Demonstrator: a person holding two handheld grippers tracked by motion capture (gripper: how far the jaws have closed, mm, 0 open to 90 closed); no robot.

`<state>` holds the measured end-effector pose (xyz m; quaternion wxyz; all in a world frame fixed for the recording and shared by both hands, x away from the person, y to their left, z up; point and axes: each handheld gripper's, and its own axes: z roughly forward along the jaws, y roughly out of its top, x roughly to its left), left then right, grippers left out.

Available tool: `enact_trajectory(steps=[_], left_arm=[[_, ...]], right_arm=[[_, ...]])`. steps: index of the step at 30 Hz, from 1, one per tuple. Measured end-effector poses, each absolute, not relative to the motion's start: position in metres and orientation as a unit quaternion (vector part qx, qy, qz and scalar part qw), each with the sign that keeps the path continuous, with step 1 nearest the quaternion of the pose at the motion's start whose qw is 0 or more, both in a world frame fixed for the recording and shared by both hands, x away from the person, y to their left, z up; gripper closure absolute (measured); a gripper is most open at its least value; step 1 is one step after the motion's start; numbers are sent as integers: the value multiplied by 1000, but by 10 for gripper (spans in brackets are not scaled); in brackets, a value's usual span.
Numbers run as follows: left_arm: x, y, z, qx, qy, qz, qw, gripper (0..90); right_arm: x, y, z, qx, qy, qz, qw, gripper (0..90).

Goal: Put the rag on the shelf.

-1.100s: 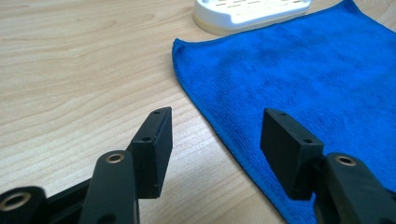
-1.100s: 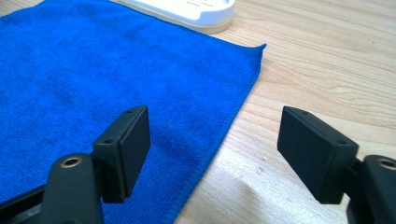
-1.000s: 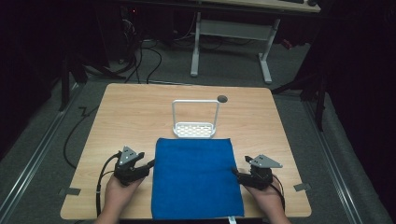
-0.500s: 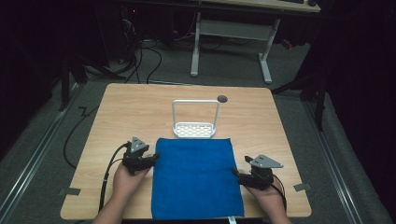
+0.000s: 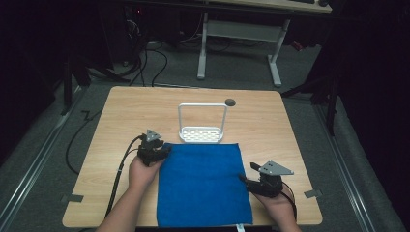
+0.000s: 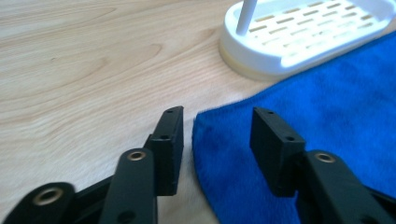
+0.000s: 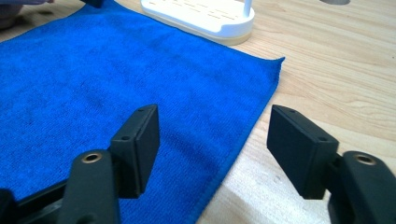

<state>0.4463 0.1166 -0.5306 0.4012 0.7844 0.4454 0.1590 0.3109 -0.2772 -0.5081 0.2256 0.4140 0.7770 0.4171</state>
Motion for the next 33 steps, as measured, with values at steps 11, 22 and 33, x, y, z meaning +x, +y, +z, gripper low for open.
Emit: enact_trajectory(steps=[11,22,33], left_arm=[[447,118,-534,777,465,147,398,655],[445,115,-534,784,457,162,388,813],[446,116,-534,785,456,156,390,857]], right_arm=[[330,-272,-514,440,768,419,203,388],[399,-260,-514,494,766,366,189,438],[433,-257,-525,517,766,334,184,514]])
